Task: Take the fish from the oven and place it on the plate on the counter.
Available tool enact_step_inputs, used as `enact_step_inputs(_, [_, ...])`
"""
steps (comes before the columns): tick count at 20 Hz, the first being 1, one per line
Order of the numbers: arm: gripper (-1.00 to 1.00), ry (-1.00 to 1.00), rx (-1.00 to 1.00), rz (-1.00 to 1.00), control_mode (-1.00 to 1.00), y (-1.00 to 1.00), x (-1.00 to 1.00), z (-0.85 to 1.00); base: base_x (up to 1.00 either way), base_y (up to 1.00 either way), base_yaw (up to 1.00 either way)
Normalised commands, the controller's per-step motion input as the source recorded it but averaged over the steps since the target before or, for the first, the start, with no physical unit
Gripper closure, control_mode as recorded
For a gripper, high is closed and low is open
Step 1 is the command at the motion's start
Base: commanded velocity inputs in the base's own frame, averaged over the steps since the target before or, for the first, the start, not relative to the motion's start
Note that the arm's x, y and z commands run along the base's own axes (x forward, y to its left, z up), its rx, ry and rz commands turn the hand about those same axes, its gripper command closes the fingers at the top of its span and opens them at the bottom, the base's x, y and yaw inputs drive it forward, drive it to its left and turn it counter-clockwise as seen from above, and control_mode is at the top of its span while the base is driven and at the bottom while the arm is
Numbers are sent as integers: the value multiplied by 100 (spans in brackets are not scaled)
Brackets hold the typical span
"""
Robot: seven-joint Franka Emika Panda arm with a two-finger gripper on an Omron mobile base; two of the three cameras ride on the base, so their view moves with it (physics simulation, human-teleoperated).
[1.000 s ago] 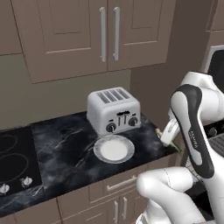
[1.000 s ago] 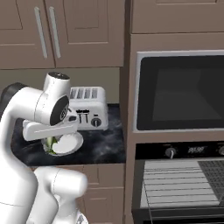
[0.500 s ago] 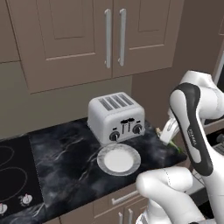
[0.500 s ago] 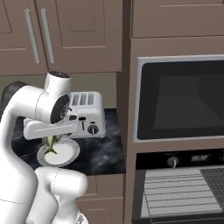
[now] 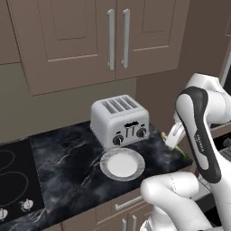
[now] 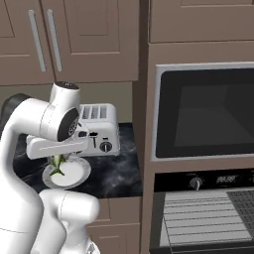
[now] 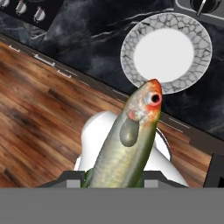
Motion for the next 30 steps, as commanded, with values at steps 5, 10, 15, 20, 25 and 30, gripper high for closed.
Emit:
enact_step_inputs(5, [100,0,0,0,-100,0,3,0,3,1,0])
enact_step_inputs(10, [100,0,0,0,-100,0,58,-15,0,0,0])
enact_step_inputs(15, [100,-5,0,2,-100,0,73,-43,0,0,0])
enact_step_inputs(20, [100,-13,-5,13,-100,0,2,-61,0,0,0])
enact_step_inputs(25, [100,-6,-5,7,-100,7,0,-90,0,0,0])
enact_step_inputs(30, [100,-6,-2,0,-100,32,5,-50,0,0,0])
